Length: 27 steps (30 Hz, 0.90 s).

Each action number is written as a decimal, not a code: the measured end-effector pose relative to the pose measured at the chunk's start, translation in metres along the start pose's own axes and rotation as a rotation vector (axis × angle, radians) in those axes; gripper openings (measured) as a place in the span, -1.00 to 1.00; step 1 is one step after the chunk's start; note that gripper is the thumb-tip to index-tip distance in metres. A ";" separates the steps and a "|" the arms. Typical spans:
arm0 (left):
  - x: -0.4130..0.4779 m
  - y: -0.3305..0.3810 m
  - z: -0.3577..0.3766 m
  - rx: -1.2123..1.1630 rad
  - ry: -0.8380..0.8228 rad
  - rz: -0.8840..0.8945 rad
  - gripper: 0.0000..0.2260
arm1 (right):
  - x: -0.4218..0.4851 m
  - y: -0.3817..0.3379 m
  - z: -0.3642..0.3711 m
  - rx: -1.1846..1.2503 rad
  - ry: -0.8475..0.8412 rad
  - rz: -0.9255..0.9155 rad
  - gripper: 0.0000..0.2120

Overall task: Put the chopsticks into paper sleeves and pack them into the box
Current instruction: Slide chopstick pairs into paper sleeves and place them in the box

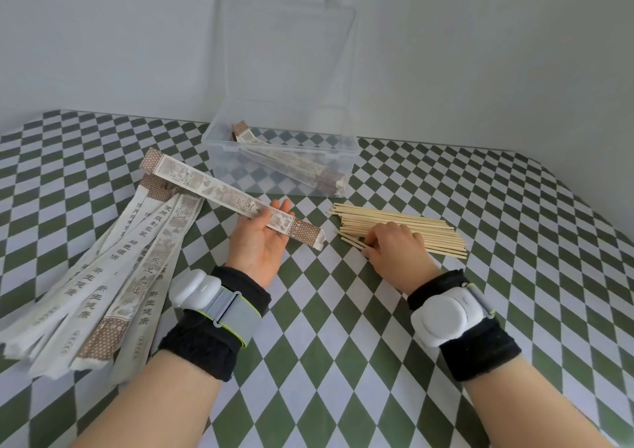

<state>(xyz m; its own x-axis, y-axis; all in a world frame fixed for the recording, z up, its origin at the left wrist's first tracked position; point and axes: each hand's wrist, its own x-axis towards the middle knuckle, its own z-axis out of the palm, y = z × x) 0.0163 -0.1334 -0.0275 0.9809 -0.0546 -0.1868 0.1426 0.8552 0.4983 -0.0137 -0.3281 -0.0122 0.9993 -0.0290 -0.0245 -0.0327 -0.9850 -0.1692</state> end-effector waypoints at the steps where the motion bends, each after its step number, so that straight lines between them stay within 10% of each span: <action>1: -0.001 0.000 0.000 0.003 -0.004 -0.007 -0.72 | 0.001 0.000 -0.003 -0.028 -0.044 0.006 -0.81; 13: 0.006 -0.001 -0.002 -0.013 0.066 -0.028 -0.95 | -0.009 -0.009 0.007 -0.017 0.045 -0.055 -0.85; 21: 0.005 -0.002 -0.003 0.043 0.015 -0.004 -0.49 | -0.017 -0.006 0.023 0.133 0.172 -0.197 -0.84; 27: 0.006 -0.001 -0.005 -0.001 0.076 0.003 -0.64 | -0.024 -0.002 0.024 0.183 0.090 -0.334 -0.86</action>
<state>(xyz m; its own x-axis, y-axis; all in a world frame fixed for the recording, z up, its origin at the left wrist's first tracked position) 0.0215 -0.1324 -0.0335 0.9683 -0.0127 -0.2495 0.1395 0.8559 0.4980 -0.0384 -0.3210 -0.0348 0.9529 0.2657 0.1464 0.3001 -0.8964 -0.3263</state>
